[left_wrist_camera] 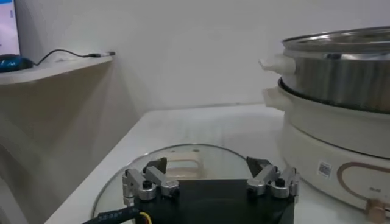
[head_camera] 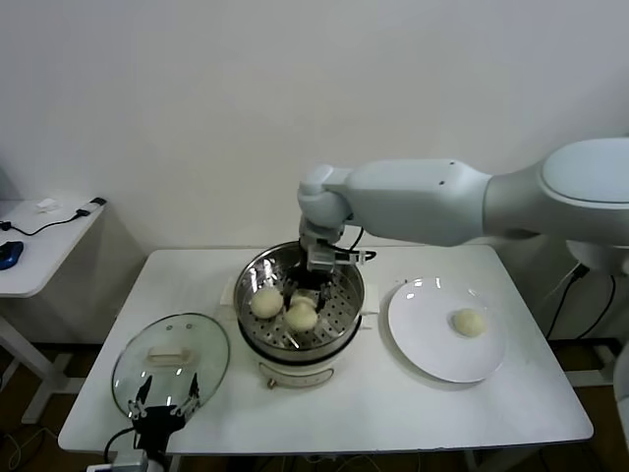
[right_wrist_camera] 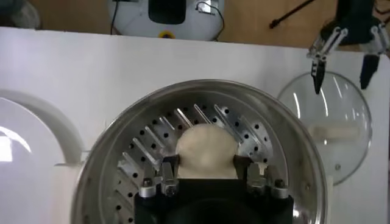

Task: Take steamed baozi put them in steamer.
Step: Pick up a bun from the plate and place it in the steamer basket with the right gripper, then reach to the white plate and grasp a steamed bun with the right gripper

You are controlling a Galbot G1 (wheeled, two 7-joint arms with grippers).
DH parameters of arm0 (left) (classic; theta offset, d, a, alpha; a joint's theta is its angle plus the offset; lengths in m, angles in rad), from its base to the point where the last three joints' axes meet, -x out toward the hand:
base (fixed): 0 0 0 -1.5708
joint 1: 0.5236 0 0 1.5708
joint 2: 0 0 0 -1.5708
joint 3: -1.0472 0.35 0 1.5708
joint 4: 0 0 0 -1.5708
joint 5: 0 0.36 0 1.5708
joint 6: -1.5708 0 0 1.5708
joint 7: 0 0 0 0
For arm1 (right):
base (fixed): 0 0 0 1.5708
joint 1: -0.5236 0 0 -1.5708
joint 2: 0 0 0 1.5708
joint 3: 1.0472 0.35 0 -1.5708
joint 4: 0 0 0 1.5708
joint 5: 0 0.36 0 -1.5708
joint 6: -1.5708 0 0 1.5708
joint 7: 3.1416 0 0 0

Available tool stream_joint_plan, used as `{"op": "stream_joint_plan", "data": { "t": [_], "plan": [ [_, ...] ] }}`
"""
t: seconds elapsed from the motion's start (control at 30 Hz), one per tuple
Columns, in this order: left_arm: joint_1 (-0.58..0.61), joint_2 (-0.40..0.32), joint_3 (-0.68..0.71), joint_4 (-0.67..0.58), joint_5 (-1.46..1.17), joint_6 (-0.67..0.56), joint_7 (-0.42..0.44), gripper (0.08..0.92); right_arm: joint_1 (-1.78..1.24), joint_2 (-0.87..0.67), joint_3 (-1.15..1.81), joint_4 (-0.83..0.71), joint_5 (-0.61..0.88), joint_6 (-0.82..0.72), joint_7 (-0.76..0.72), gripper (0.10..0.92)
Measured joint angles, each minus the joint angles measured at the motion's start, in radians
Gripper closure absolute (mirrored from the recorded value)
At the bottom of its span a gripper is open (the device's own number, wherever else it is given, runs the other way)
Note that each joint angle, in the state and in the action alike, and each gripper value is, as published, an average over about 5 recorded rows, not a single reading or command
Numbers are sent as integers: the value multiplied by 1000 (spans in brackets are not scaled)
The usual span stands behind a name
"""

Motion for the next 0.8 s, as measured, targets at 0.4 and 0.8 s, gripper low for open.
{"op": "stream_joint_plan", "data": {
  "t": [0.4, 0.8],
  "plan": [
    [-2, 1, 1, 4, -1, -2, 0, 177, -45, 27, 2, -38, -22, 38, 19, 267],
    [-9, -3, 17, 1, 7, -1, 2, 177, 144, -83, -110, -22, 193, -2, -69, 202]
  ]
}}
